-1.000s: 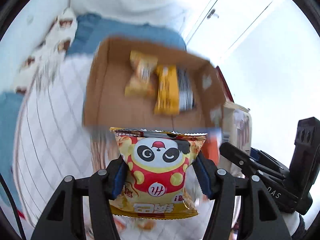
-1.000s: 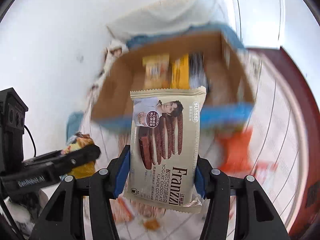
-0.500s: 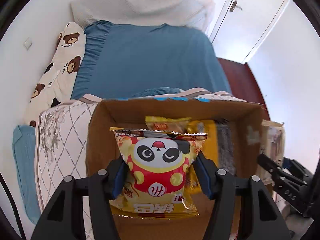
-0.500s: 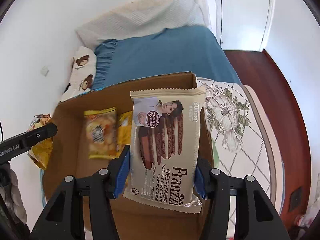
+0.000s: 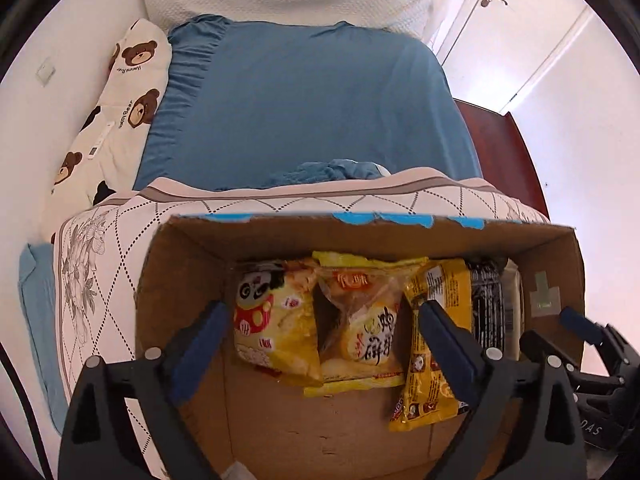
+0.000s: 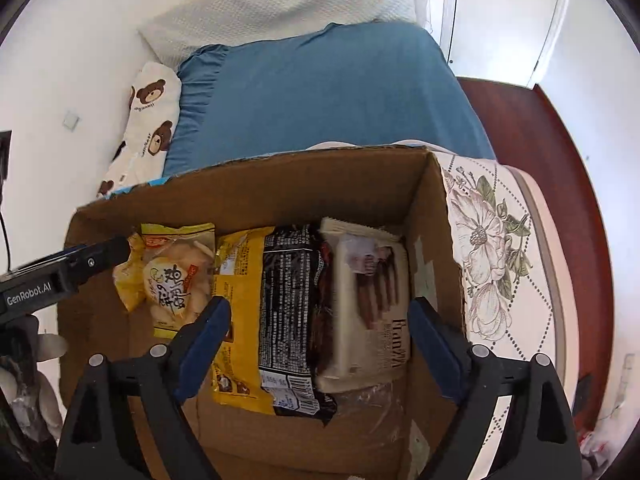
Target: Organize snacks
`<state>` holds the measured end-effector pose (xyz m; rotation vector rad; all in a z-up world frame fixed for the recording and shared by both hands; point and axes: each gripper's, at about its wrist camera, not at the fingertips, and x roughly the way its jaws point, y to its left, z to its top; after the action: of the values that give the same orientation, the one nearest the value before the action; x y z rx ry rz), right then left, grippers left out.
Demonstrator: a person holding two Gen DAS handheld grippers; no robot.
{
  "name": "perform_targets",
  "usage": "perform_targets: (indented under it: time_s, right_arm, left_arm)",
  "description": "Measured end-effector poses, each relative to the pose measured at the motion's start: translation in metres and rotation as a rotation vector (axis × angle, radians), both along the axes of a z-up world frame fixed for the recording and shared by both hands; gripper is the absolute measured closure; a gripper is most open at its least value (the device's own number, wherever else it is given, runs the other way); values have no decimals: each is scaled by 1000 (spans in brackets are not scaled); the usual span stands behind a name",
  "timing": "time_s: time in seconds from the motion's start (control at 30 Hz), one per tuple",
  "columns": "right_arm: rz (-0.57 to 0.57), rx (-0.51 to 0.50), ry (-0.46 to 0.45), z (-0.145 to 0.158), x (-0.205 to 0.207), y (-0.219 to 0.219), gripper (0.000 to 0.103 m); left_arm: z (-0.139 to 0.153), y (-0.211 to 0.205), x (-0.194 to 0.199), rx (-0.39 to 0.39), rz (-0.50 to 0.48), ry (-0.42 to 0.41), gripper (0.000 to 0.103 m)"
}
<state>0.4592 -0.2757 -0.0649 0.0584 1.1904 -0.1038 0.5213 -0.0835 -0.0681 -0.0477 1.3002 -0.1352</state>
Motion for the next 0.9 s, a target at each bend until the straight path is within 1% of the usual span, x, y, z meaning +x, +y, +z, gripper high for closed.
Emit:
perform_targets:
  time_s: [0.1, 0.17, 0.27, 0.4, 0.47, 0.57, 0.73, 0.9]
  right_arm:
    - [6, -10, -13, 4, -7, 7, 10]
    - [20, -28, -26, 7, -15, 15, 10]
    - [35, -57, -44, 10, -34, 27, 10]
    - [31, -51, -58, 11, -64, 37, 10]
    - [36, -62, -71, 14, -79, 41, 10]
    - [43, -76, -103, 24, -102, 47, 10]
    - [55, -95, -183, 50, -143, 55, 10]
    - [64, -77, -251, 80, -186, 64, 10]
  left_arm:
    - [4, -2, -11, 4, -10, -9, 6]
    - [6, -4, -23, 25, -12, -19, 6]
    - [8, -4, -44, 21, -16, -25, 6]
    - [14, 1, -77, 41, 2, -62, 6]
    - [19, 4, -89, 34, 13, -77, 6]
    - [34, 7, -112, 31, 21, -119, 6]
    - [69, 7, -151, 35, 9, -210, 6]
    - [104, 8, -192, 21, 0, -286, 6]
